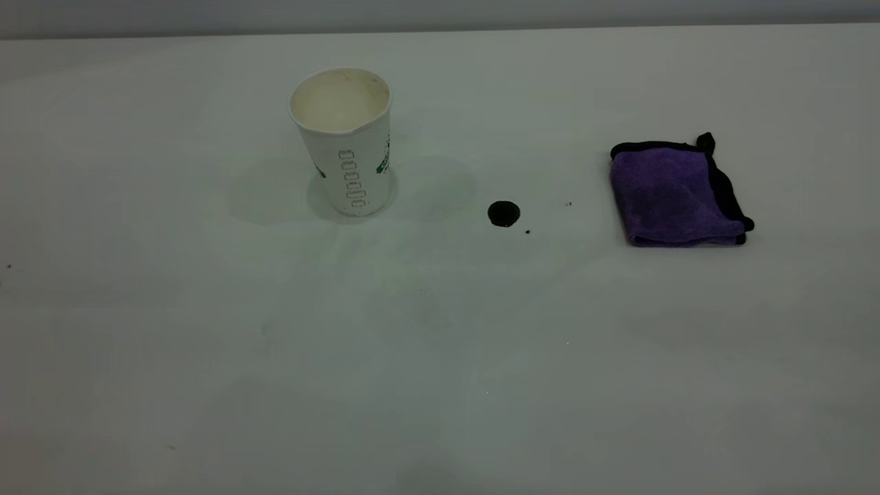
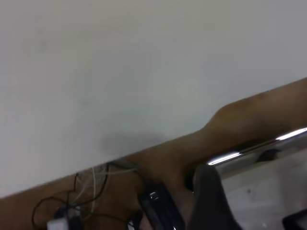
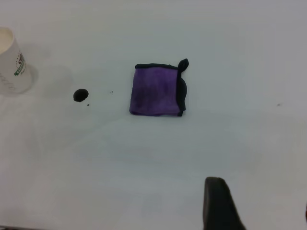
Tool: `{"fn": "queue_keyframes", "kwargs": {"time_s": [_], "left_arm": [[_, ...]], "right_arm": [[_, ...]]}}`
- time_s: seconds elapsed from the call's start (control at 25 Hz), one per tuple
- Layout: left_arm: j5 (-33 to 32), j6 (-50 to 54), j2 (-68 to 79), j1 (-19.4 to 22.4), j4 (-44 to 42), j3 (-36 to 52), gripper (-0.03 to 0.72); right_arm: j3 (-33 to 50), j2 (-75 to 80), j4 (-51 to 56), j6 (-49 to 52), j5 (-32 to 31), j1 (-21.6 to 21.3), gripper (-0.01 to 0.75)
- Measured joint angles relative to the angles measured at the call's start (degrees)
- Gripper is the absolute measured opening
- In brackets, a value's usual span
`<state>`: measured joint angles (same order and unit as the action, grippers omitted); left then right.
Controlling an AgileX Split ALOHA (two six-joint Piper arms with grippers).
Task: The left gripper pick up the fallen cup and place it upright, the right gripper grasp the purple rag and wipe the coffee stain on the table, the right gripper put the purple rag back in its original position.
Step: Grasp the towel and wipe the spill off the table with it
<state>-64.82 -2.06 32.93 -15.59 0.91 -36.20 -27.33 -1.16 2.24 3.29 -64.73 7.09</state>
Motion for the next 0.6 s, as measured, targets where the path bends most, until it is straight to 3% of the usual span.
{"fn": "queue_keyframes", "kwargs": {"time_s": [0.24, 0.6], "left_arm": [[0.79, 1.43, -10.88, 0.00, -1.77, 7.66, 0.532], [0.99, 1.54, -25.00, 0.00, -1.81, 8.15, 0.532]], "right_arm": [[0.00, 0.00, 0.00, 0.00, 0.00, 0.00, 0.466], [0.00, 0.00, 0.24, -0.06, 0.00, 0.00, 0.466]]}}
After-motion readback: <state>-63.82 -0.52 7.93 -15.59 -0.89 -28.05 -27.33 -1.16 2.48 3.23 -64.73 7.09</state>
